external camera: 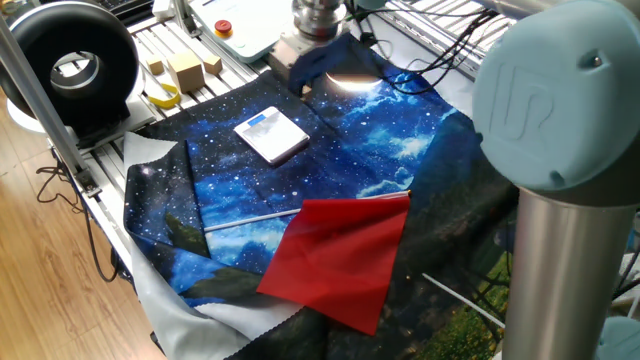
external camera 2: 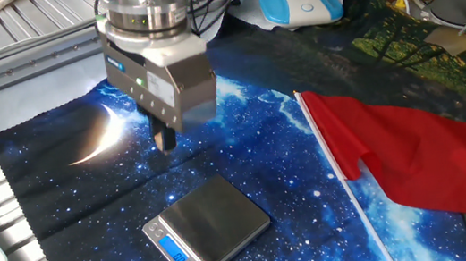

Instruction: Remove the object from the scale

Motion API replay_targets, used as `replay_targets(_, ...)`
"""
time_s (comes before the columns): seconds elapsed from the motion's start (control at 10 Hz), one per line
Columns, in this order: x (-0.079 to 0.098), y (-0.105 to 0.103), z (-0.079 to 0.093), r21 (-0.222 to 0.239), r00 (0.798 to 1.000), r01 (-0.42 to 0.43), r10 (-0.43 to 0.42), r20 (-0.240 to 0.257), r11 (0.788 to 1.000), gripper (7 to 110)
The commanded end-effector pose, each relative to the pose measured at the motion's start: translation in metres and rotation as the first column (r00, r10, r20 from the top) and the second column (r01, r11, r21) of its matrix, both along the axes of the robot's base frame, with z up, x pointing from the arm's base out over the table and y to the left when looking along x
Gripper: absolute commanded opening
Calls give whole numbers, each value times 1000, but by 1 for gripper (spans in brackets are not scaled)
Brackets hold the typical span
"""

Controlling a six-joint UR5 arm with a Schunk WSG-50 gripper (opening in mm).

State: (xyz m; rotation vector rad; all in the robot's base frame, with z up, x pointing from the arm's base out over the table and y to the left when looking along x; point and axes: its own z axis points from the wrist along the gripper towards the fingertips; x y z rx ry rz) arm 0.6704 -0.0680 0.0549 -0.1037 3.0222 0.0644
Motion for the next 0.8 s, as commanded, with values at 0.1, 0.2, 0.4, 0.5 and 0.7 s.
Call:
replay_targets(0.1,-41,-21,-8,25,1000,4,-4,-22,1000,7)
replay_targets(0.2,-57,-19,-9,18,999,27,-26,-37,999,7)
replay_targets(0.4,-80,-15,-12,32,998,48,-47,-40,998,7)
replay_targets(0.5,-91,-19,-13,27,998,51,-50,-43,998,7)
replay_targets(0.7,-105,-33,-16,0,997,54,-54,-46,999,7)
